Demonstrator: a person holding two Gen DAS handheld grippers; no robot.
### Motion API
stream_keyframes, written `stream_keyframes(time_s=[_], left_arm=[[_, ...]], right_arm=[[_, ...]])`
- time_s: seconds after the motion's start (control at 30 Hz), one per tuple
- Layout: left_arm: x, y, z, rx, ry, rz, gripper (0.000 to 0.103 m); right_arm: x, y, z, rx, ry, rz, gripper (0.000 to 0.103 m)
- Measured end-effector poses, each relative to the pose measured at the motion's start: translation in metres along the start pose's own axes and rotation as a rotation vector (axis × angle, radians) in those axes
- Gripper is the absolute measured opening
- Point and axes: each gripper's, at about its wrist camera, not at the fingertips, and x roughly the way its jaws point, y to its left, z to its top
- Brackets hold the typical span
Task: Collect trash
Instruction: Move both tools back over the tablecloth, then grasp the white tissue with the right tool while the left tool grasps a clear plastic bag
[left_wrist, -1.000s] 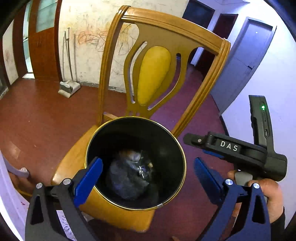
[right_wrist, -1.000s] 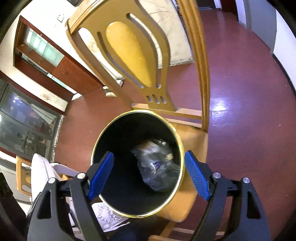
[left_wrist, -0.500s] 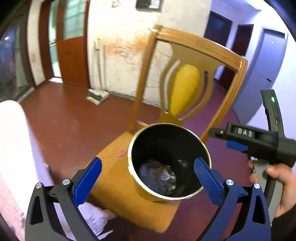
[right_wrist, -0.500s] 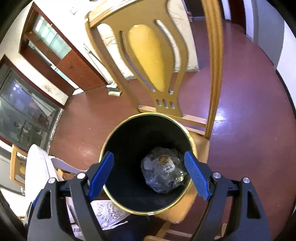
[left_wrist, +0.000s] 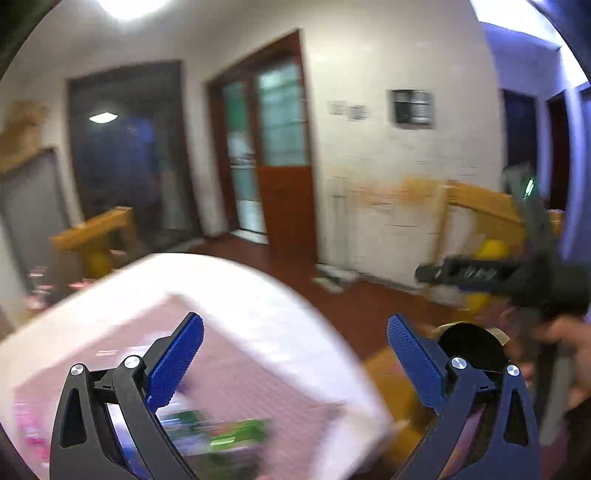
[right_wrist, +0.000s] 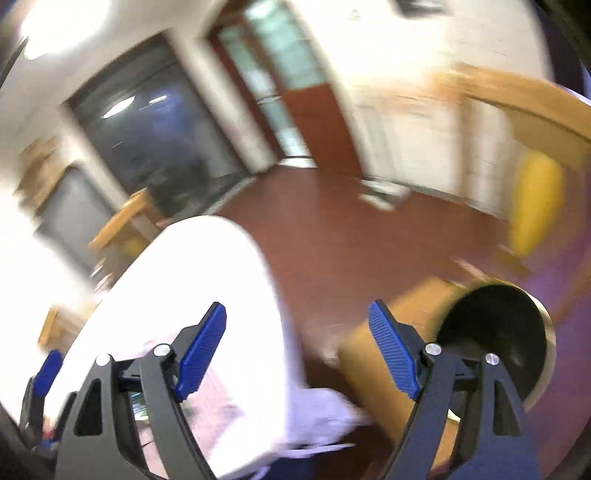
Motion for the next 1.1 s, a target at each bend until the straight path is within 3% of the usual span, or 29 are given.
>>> stream_keyframes(time_s=[0.07, 0.17, 0.27, 0.33, 0.47, 0.63, 0.8, 1.1], left_arm=[[-0.022, 0.036, -0.01, -0.031, -0.01, 0.113, 0.097], [-0.068, 0.097, -0.031, -0.133, -0.019, 0.343, 0.097], [-0.107, 0.143, -0.055, -0.187, -0.028, 0.557, 0.097], [-0.125, 0.167, -0.069, -0.211, 0.004, 0.64, 0.097], [-0.149, 0.205, -0.085, -0.309, 0.039, 0.663, 0.097], [-0.159, 0.221, -0.085, -0.333, 0.04, 0.736, 0.097], [-0.159, 0.223, -0.086, -0.354, 0.026, 0.695, 0.097], [-0.161, 0.224, -0.085, -0.375, 0.01, 0.69, 0.097]], right_arm=[[0.001, 0.056, 0.0, -0.114, 0.005, 0.111, 0.079], [-0.002, 0.121, -0.008, -0.25, 0.011, 0.242, 0.08], [-0.005, 0.169, -0.018, -0.339, 0.026, 0.339, 0.082], [-0.008, 0.19, -0.024, -0.371, 0.037, 0.388, 0.082], [-0.015, 0.226, -0.032, -0.438, 0.042, 0.415, 0.082], [-0.026, 0.247, -0.044, -0.486, 0.026, 0.409, 0.082], [-0.025, 0.267, -0.048, -0.5, 0.033, 0.396, 0.082], [-0.021, 0.273, -0.053, -0.497, 0.035, 0.394, 0.082]])
